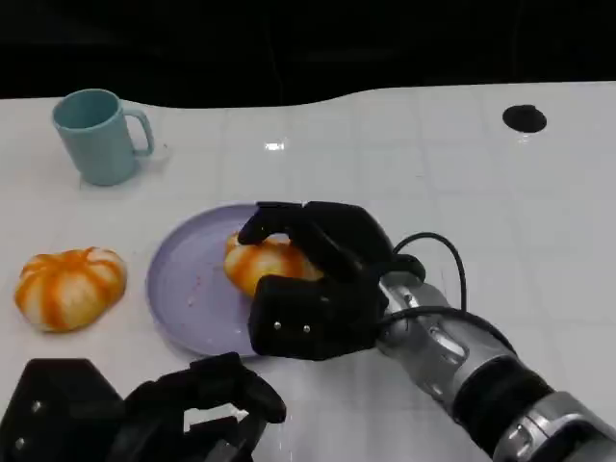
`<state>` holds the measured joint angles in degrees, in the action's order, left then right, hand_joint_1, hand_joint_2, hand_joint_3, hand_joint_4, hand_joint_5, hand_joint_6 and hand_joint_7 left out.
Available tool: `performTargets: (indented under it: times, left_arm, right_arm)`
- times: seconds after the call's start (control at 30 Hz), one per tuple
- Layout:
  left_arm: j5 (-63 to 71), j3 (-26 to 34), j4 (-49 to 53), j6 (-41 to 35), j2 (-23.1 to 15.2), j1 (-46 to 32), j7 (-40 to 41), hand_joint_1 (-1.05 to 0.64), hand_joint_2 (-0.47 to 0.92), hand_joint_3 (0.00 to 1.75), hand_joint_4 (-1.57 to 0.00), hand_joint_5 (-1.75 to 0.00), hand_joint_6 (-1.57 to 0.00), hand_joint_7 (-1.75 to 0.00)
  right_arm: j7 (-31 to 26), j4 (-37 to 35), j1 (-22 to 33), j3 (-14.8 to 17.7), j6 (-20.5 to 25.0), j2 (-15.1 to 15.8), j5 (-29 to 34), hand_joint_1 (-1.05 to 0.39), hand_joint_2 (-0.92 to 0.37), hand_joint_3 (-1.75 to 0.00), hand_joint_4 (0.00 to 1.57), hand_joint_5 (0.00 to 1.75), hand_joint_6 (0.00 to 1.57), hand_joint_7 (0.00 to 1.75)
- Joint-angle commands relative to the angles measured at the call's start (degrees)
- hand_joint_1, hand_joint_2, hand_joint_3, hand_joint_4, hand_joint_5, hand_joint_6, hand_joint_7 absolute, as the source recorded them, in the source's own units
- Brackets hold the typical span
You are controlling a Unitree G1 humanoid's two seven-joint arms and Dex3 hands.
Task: Grasp the bread from the table and place it into the plate.
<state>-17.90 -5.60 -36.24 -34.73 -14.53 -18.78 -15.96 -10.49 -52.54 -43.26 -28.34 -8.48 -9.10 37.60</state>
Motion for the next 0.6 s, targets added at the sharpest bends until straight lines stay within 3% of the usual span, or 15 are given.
performTargets:
  times: [0.03, 0.27, 0.6]
  left_arm:
    - [0.5, -0.1, -0.8, -0.4, -0.5, 0.0, 0.6, -0.33, 0.75, 0.84, -0.67, -1.75, -0.62, -1.46]
    - [0.5, -0.2, -1.0, -0.7, -0.5, 0.1, 0.9, -0.34, 0.75, 0.84, -0.69, -1.75, -0.63, -1.47]
    - [0.6, -0.3, -0.3, -0.9, -0.6, 0.9, 0.8, -0.33, 0.73, 0.86, -0.69, -1.75, -0.62, -1.46]
  right_arm:
    - [6.7, 2.9, -1.3, -1.8, 2.9, 1.6, 0.3, -0.49, -0.92, -0.22, 0.23, 0.25, 0.43, 0.02]
    - [17.9, 12.1, 0.8, -3.2, 8.3, 3.6, -0.3, -0.66, -0.92, -0.29, 0.04, 0.17, 0.23, 0.0]
    - [27.2, 32.9, 9.0, -2.3, 13.6, 8.7, -2.4, -0.67, -0.92, -0.31, 0.1, 0.22, 0.25, 0.02]
